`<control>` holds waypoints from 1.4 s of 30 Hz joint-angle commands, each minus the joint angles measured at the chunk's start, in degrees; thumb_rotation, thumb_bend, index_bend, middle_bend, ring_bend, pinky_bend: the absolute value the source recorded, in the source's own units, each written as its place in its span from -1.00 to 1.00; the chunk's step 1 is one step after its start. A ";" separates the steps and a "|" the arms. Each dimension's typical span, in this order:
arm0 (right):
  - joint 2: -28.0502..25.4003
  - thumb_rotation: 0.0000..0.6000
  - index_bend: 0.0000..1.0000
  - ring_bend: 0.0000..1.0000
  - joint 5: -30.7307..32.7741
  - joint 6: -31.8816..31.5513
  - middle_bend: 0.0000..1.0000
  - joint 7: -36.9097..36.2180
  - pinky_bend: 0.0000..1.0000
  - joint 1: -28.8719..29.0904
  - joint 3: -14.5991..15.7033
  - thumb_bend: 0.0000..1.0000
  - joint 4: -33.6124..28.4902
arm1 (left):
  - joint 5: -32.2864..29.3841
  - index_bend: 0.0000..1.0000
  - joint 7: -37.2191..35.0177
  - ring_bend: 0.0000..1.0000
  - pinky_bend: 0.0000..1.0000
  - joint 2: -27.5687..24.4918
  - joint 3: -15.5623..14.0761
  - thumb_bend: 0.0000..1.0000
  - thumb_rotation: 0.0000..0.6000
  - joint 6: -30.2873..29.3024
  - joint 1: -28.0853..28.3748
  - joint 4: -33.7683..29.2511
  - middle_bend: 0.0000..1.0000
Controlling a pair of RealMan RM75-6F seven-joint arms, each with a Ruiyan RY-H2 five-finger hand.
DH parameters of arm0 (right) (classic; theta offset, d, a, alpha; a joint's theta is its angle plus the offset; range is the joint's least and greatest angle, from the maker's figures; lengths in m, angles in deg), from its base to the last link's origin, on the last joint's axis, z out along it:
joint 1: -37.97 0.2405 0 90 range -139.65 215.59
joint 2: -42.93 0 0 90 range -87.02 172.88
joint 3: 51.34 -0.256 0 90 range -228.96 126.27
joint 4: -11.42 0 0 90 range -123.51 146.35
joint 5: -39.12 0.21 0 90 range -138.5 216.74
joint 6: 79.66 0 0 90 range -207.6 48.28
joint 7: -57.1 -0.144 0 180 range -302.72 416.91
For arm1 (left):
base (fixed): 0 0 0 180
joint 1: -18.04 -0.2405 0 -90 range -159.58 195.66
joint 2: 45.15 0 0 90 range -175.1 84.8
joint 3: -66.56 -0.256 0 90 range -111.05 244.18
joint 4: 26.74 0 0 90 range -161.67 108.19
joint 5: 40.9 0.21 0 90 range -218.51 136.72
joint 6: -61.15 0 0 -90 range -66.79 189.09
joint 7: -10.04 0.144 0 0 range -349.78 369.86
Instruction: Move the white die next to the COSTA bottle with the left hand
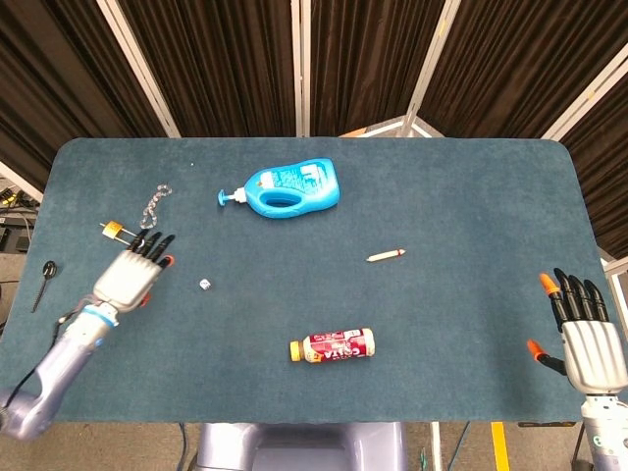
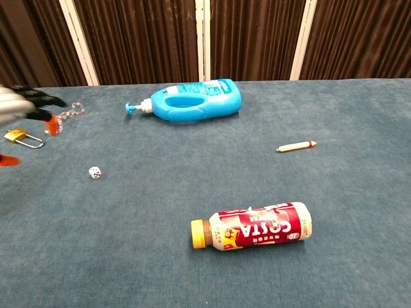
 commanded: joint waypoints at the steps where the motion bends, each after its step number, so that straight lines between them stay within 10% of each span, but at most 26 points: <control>1: -0.10 1.00 -0.81 -1.00 0.28 -0.07 -1.00 -0.39 -1.00 -0.16 -0.05 -0.83 0.28 | -1.89 -0.31 2.13 -1.00 -0.91 3.62 0.43 -0.41 1.00 3.03 3.24 2.25 -1.00; 32: -0.30 1.00 -0.80 -1.00 0.24 -0.47 -1.00 -2.60 -1.00 -0.07 -0.45 -0.83 0.96 | -8.24 -0.19 5.35 -1.00 -0.91 13.89 -2.28 -0.32 1.00 5.21 9.19 11.07 -1.00; 42: -0.47 1.00 -0.80 -1.00 -0.17 -1.75 -1.00 -3.25 -1.00 -0.51 -0.57 -0.83 0.70 | -9.41 0.04 4.50 -1.00 -0.91 15.56 -3.13 0.00 1.00 4.88 9.19 13.17 -1.00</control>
